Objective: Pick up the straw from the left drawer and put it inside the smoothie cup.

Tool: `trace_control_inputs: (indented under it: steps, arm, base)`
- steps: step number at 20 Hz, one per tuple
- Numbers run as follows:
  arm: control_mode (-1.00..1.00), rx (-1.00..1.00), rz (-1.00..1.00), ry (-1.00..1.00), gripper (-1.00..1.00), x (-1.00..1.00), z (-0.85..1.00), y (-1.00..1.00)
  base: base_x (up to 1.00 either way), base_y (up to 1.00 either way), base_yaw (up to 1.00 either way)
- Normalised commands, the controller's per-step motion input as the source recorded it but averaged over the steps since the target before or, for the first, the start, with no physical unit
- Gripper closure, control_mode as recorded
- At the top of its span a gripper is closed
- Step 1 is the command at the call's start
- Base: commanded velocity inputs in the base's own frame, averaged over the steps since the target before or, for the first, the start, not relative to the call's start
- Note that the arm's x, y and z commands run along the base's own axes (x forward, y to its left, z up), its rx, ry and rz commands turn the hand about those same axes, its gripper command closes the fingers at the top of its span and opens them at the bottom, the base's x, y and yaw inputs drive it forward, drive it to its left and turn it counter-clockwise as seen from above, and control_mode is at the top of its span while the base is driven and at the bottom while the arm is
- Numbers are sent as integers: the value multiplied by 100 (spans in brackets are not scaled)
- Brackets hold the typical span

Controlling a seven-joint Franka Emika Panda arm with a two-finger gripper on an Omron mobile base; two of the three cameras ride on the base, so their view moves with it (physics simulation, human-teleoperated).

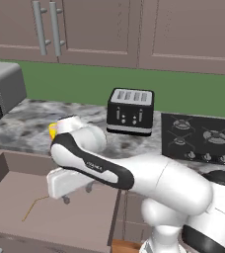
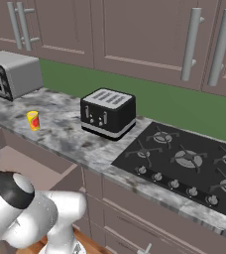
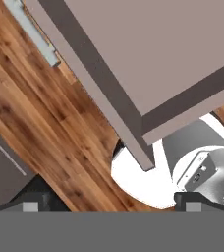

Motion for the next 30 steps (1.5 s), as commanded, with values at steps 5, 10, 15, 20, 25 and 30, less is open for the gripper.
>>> trace_control_inputs:
  steps: [5,10,15,20,25,30]
  arm:
    - [-100,-16,-19,0,-100,73,-6,58]
    - [-100,-17,-15,4,-100,31,-48,45]
    - [-100,-14,-20,3,-100,36,-61,29]
    - [-100,-7,-20,0,-100,41,-40,28]
    - [-100,-5,-17,-1,-100,21,-48,18]
    - [-100,-4,-9,-6,-100,16,-20,12]
  base:
    - [0,0,0]
    - [0,0,0]
    - [0,0,0]
    - [0,0,0]
    - [0,0,0]
    - [0,0,0]
